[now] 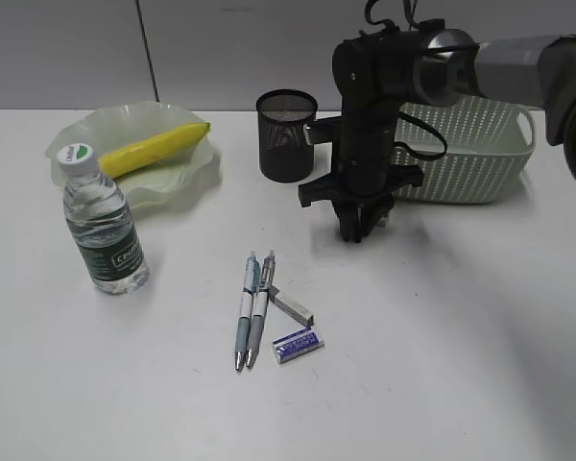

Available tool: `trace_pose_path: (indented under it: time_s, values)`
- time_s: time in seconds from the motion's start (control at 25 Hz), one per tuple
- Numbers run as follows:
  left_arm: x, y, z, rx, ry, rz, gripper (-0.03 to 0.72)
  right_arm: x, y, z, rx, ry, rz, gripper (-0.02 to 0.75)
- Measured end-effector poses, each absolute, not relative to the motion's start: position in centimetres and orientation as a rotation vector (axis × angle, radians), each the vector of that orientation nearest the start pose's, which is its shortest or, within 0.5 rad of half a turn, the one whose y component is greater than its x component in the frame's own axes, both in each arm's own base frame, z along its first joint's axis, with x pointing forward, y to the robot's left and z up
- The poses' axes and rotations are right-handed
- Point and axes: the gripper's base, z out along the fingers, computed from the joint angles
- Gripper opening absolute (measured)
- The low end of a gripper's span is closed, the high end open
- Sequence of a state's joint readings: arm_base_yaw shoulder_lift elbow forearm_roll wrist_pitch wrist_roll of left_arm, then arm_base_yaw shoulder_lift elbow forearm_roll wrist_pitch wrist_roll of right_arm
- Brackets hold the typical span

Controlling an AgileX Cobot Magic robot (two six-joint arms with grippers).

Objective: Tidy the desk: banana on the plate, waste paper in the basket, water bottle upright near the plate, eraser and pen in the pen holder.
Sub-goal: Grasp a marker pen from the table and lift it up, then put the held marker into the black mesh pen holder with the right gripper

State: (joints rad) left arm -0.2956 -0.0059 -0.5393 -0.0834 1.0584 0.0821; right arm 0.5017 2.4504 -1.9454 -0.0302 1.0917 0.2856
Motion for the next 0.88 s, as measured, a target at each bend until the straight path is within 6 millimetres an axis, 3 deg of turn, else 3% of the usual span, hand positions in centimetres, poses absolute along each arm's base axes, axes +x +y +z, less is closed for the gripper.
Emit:
trace_pose_path:
  time_s: [0.12,0.28,0.48,0.72,0.88]
  values:
    - [-1.2,-0.3,28.8,0.382,1.965,-0.235,0.347,42.8,23.2,10.2,-0.367,3.051,-0.003,0.08]
    - [-1.2,-0.3,28.8,0.382,1.965,-0.235,0.347,43.1,23.3,11.4,-0.383,3.057,-0.011,0.076]
    - [-1.2,-0.3,28.8,0.382,1.965,-0.235,0.347,43.5,23.8,14.3,-0.371,3.022,0.043,0.076]
    - [-1.2,-0.3,28.8,0.382,1.965,-0.235,0.347,42.8,24.1,20.6,-0.329,2.925,0.2,0.076]
    - [-1.2,-0.3,28.8,0.382,1.965,-0.235,0.347,42.1,23.6,24.6,-0.333,2.837,0.209,0.076]
